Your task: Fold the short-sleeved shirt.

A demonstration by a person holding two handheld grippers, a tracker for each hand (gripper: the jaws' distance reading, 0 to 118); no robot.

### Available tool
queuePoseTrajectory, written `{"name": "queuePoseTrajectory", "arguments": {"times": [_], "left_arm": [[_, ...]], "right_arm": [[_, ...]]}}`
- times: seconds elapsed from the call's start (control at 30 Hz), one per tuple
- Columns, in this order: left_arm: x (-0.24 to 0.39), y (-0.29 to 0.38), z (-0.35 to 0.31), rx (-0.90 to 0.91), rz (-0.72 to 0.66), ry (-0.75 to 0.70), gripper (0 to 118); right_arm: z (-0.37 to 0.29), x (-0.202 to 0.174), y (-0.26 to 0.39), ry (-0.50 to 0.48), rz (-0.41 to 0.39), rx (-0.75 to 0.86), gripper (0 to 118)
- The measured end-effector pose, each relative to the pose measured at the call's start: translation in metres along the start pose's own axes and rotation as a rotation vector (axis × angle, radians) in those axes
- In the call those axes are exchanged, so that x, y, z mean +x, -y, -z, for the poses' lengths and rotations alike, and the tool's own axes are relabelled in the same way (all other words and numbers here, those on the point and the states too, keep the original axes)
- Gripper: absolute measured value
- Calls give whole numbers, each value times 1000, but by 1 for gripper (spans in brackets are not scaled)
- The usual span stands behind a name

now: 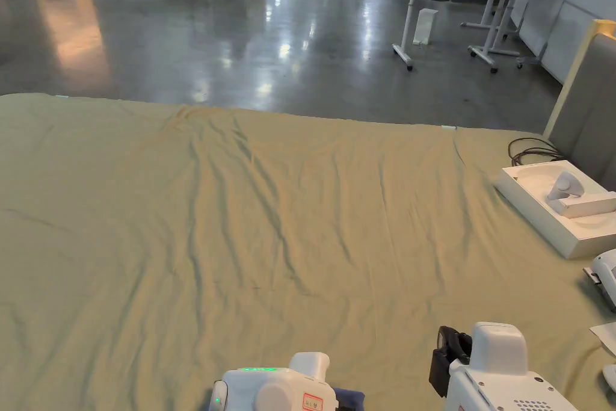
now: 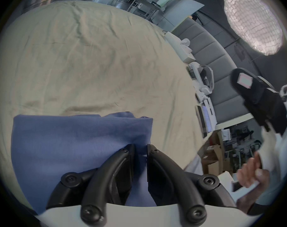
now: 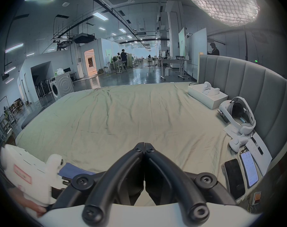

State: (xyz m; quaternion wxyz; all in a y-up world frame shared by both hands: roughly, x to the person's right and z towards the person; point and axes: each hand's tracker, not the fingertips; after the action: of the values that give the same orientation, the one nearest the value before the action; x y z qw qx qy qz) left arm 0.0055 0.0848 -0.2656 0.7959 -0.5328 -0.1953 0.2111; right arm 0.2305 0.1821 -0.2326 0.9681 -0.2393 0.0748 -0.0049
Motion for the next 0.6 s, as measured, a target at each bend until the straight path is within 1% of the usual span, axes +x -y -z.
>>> {"name": "queuePoseTrajectory", "arguments": {"times": [0.1,0.17,0.3,0.37,0.43,0.47,0.53,0.6], "left_arm": [[-9,-1,11,5,-22,-12,13],[-7,0,13,15,-3,-18,11],[-2,0,-7,54,24,13,11],[1,-3,-32,134,56,22,11],[3,-7,-65,257,122,-8,5],[3,-9,-83,331,158,-50,4],[4,-12,-119,474,232,-181,2],[0,-15,-148,605,283,-262,2]], "right_arm": [[-1,0,-1,4,-3,-1,0],[-3,0,-1,0,-7,2,0],[-4,-2,-3,0,-22,8,0],[-5,-3,-6,-2,-23,22,0],[-6,-5,-12,1,-30,47,0],[-8,-6,-15,2,-35,67,0],[-12,-10,-24,9,-53,120,0],[-14,-14,-32,17,-61,165,0]]}}
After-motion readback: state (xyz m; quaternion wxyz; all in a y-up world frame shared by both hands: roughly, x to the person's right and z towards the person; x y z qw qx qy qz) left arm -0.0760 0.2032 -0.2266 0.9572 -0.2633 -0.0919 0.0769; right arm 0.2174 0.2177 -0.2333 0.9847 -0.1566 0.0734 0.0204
